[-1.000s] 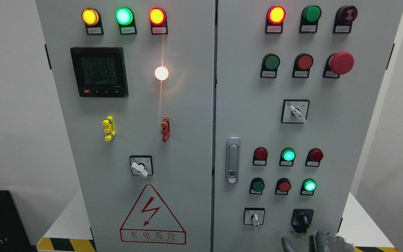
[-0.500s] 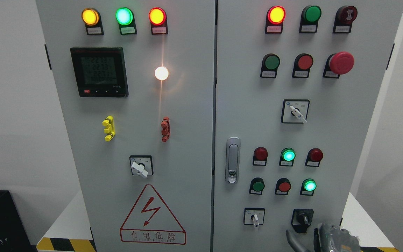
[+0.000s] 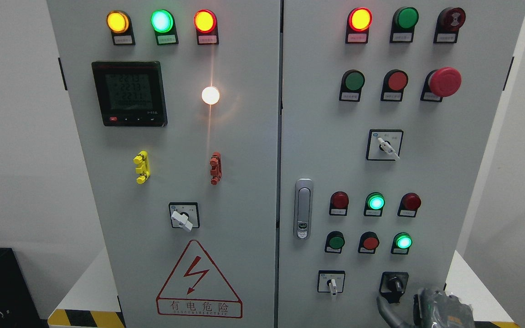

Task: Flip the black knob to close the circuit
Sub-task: 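Raise the right hand toward the small black knob on the lower panel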

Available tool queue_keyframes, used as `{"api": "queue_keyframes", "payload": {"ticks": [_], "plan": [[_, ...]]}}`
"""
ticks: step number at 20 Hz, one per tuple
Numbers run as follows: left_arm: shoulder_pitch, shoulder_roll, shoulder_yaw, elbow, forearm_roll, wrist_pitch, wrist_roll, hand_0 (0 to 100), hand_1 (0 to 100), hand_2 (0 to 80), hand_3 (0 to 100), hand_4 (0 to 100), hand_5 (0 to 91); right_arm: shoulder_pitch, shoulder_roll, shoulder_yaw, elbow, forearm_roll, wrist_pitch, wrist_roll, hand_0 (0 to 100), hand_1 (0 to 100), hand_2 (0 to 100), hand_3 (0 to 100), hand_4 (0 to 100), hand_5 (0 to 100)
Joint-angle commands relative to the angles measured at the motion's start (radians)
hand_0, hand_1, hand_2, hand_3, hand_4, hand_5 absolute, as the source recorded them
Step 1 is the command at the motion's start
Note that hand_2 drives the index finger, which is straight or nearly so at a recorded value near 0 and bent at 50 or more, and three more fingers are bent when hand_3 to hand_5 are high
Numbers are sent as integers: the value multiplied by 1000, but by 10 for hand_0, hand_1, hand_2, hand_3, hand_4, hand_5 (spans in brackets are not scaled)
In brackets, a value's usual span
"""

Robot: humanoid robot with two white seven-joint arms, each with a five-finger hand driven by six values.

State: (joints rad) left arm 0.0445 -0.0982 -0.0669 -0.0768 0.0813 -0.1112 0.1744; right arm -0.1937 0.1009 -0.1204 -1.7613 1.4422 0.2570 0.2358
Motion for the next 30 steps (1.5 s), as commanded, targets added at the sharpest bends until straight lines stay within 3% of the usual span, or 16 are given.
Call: {"api": "queue_keyframes", "payload": {"ticks": [1,3,14,17,30], "plan": [[0,0,-1,0,0,-1,0,120,556,0,0,0,0,-9,2,-16,35,9,1,-10,0,0,972,1000,1000,1000],[0,0,-1,0,0,-1,0,120,556,0,0,0,0,-18,2,-19,51,9,4,-29,0,0,971,1000,1000,1000],[0,0,-1,0,0,-1,0,120,556,0,0,0,0,-18,-3,-41,62,7,-2,-35,0,0,965,1000,1000,1000],[0,0,-1,0,0,-1,0,120,556,0,0,0,0,-20,-6,-42,60,7,-5,-55,0,0,966,1000,1000,1000],[0,0,1,0,0,-1,0,120,556,0,0,0,0,-21,-9,-71,60,-6,-5,-56,0,0,964,1000,1000,1000]]}}
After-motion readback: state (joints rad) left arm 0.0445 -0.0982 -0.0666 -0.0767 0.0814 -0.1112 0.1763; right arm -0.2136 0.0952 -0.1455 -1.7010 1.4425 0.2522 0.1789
